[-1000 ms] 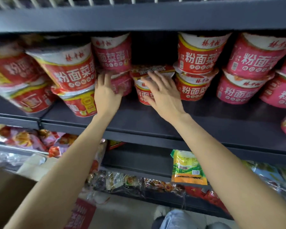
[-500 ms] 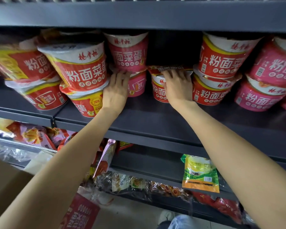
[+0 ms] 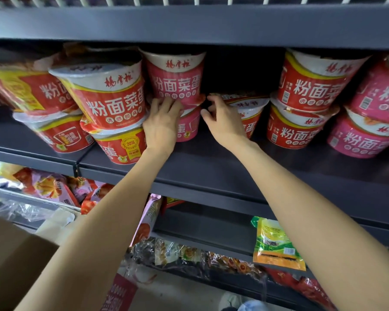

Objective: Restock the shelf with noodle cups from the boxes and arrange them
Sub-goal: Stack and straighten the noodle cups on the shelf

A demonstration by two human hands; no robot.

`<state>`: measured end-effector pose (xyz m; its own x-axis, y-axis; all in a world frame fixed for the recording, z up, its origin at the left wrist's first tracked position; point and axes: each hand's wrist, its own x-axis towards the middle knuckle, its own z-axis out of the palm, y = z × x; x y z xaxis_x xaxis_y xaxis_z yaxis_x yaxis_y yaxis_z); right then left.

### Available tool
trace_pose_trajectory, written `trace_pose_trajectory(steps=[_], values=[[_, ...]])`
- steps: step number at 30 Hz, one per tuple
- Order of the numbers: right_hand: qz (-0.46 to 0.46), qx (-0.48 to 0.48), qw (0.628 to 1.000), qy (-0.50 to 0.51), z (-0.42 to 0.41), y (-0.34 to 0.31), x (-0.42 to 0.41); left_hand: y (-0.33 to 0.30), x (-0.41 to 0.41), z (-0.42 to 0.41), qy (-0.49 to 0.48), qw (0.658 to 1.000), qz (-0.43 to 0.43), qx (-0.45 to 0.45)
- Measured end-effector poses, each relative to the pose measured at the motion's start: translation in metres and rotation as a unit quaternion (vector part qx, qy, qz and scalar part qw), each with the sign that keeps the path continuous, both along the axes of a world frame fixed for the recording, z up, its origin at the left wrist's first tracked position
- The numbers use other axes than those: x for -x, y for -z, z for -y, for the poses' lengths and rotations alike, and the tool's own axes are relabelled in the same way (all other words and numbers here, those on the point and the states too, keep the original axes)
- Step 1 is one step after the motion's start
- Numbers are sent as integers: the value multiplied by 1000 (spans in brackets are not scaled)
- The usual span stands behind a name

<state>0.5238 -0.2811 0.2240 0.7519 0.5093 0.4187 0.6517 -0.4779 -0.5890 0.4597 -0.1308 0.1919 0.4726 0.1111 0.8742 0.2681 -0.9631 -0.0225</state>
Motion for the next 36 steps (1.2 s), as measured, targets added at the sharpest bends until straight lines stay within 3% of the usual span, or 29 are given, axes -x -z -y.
trace_pose_trajectory(steps=[3,7,10,13,16,24,28,30,32,34,36], values=[[-35,-32,998,-42,-6,3,-1,0,13,-3,59,998,23,13],[-108,-79,988,-82,-15,18,8,-2,39,3,100,991,-40,80],[-153,-152,973,-83,-34,26,17,0,81,11,112,993,-30,39],[-149,-204,967,-30,-56,32,24,2,115,-8,33,999,20,22],[-147,-235,961,19,-67,34,26,3,126,-32,-57,997,17,52],[-51,-239,964,99,-47,48,56,7,128,-47,-34,997,15,69],[-79,-238,964,94,-21,47,75,3,128,-30,-47,991,10,128],[-102,-238,963,69,-1,46,86,1,132,-4,-3,983,25,180],[-127,-239,962,41,22,44,95,-2,136,29,117,943,13,311],[-145,-240,959,27,47,42,102,-6,138,56,227,853,-26,469],[-148,-243,958,22,74,41,107,-8,133,76,289,774,-74,559]])
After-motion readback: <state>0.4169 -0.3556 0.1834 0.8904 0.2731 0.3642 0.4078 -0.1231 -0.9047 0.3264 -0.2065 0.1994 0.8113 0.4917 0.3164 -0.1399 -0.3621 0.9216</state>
